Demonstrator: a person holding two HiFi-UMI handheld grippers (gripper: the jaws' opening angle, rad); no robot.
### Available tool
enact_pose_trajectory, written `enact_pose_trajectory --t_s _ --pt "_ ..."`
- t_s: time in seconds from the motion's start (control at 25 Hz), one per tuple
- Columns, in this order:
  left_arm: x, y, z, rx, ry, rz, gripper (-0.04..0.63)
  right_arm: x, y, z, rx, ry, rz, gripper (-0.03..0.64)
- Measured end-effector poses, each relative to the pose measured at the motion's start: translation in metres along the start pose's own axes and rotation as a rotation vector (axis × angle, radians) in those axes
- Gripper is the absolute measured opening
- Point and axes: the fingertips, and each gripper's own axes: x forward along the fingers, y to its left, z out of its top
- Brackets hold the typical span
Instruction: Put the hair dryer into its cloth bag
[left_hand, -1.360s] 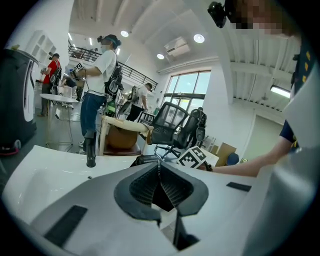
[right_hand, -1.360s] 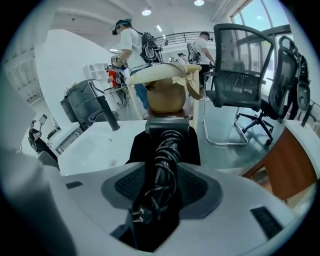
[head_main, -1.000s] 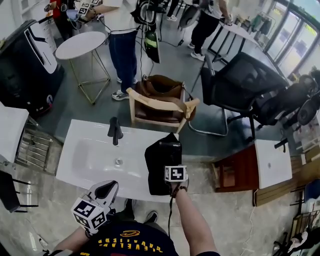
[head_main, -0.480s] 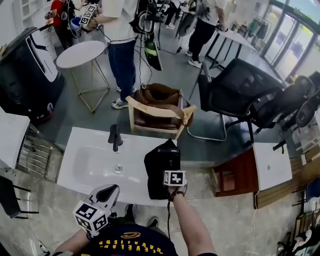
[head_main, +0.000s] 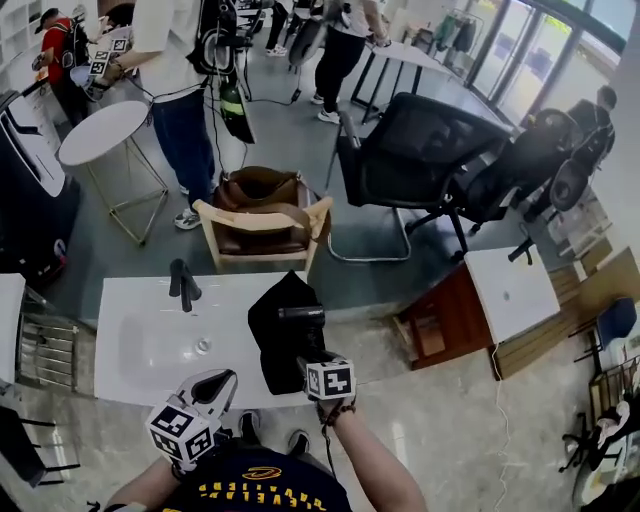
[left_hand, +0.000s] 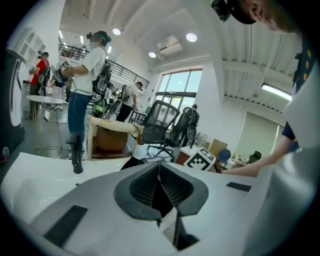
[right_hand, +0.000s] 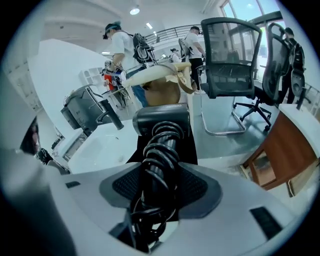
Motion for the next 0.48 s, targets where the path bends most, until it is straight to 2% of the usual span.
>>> enact_pose_trajectory --t_s 0.28,0.48 --pt "0.057 -0.019 -0.021 0.122 0.096 -0.135 0.015 -0.078 0.006 -0.046 0.049 -0.089 0.035 0.222" --pt "0.108 -0.027 -0.056 0.260 0.225 -0.226 0.015 -0.124 0.004 -0.087 0.122 -0.129 0.025 0.222"
